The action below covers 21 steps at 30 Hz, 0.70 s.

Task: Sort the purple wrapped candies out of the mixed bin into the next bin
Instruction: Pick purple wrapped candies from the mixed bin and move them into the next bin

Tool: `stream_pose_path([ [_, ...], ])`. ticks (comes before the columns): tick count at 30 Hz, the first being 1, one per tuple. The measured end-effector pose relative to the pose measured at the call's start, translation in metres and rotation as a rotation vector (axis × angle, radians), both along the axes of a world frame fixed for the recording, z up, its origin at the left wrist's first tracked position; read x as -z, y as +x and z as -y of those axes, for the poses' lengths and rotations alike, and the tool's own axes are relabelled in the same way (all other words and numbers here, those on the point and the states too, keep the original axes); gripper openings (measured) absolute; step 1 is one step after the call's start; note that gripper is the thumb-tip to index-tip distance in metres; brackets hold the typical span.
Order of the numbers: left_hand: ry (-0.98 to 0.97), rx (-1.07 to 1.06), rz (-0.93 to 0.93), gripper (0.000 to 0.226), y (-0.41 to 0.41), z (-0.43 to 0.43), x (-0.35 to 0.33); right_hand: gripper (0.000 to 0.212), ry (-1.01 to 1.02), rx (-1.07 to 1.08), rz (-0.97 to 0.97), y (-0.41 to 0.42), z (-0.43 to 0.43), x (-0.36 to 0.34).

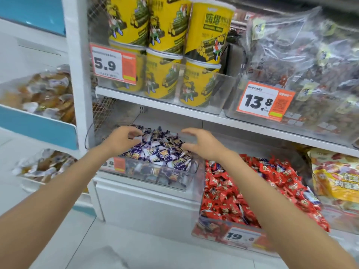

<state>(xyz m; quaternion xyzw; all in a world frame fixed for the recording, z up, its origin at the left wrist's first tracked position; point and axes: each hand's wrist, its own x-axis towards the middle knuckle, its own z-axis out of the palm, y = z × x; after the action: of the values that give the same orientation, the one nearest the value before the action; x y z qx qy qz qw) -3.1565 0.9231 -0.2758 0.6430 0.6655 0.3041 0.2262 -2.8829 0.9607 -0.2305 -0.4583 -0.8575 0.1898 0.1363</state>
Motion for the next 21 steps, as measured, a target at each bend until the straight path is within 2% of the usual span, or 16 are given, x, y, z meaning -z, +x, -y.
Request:
stream_pose_path([
  [4,0.065,0.172,0.053,0.016,0.057,0.023,-0.022,0.035,0.114,0.125,-0.076,0.082,0.032,-0.010],
  [9,0.139,0.346,0.090,0.014,0.141,0.053,-0.038,0.025,-0.090,0.103,0.053,0.148,0.078,-0.002],
  [11,0.154,0.372,0.072,0.015,0.164,0.058,-0.037,0.037,-0.160,0.028,0.084,0.151,0.095,0.016],
  [13,0.155,0.391,0.053,0.017,0.179,0.061,-0.035,0.056,-0.156,-0.082,0.298,0.145,0.101,0.042],
  [14,0.149,0.394,0.043,0.017,0.185,0.062,-0.035,0.058,-0.136,-0.099,0.393,0.142,0.099,0.051],
  [15,0.150,0.396,0.026,0.018,0.190,0.062,-0.035,0.056,-0.099,-0.075,0.430,0.141,0.094,0.054],
  [18,0.143,0.400,-0.012,0.017,0.196,0.059,-0.036,0.045,0.035,0.127,0.365,0.157,0.065,0.045],
  [21,0.097,0.406,0.011,0.020,0.197,0.054,-0.037,0.041,0.075,0.262,0.343,0.186,0.047,0.033],
])
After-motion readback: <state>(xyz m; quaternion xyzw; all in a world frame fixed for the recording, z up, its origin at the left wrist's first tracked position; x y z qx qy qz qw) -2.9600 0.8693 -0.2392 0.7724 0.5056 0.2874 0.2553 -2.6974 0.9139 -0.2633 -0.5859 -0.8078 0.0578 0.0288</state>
